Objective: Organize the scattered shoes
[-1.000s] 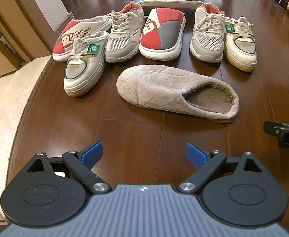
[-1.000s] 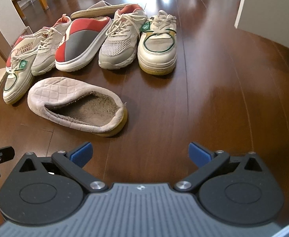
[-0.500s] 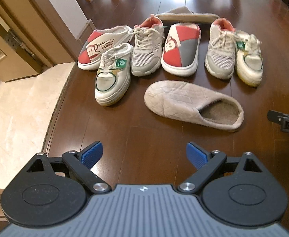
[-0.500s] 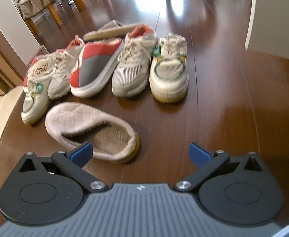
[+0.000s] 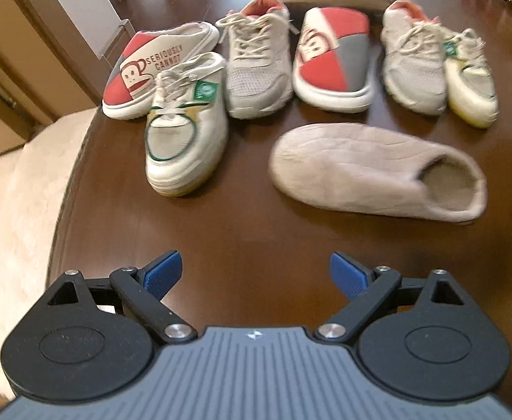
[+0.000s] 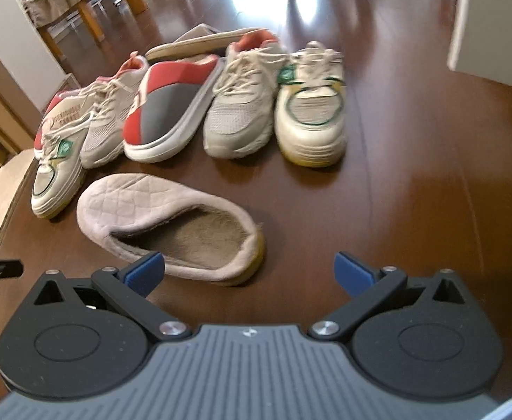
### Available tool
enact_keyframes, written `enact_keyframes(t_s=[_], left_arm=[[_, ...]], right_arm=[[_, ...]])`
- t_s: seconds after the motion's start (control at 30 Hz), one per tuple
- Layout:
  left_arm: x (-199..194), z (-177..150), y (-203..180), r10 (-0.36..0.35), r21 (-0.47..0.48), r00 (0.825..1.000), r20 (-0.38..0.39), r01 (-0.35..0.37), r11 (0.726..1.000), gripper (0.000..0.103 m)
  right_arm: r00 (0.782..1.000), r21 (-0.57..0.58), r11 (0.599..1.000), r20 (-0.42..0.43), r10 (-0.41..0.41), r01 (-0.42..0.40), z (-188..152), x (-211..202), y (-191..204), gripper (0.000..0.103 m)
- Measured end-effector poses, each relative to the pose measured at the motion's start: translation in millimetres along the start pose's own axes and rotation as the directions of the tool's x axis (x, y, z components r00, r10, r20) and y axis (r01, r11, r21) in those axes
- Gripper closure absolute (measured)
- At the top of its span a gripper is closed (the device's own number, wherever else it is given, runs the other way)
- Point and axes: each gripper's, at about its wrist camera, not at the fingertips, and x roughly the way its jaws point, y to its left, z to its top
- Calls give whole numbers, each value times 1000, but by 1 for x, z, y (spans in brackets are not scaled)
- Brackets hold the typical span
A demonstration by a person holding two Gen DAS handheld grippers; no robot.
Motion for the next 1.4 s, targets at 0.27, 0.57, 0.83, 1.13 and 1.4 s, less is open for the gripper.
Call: enact_keyframes(t_s=[0.27,0.57,0.83,1.13,1.4], left_arm=[[4,-3,61,44,52,996,81,-48,997,9],[-1,-5,129,-23,-75,999,45,26,997,9],[-2,10,165,-65,-117,997,47,71,991,9],[24,55,188,-91,-134,992,87,102,986,10],[33,47,203,-87,-169,995,55,95,981,10]], right_arm=[[998,-97,995,-51,-21,16,24,39,82,1],[997,-214,974,-48,61,-70,54,76,180,10],[983,-306,935,-71,167,-181,71,123,256,30],[972,-476,853,-11,236,-212,118,162,327,42],[971,-575,783,-127,201,-237,142,219,376,52]])
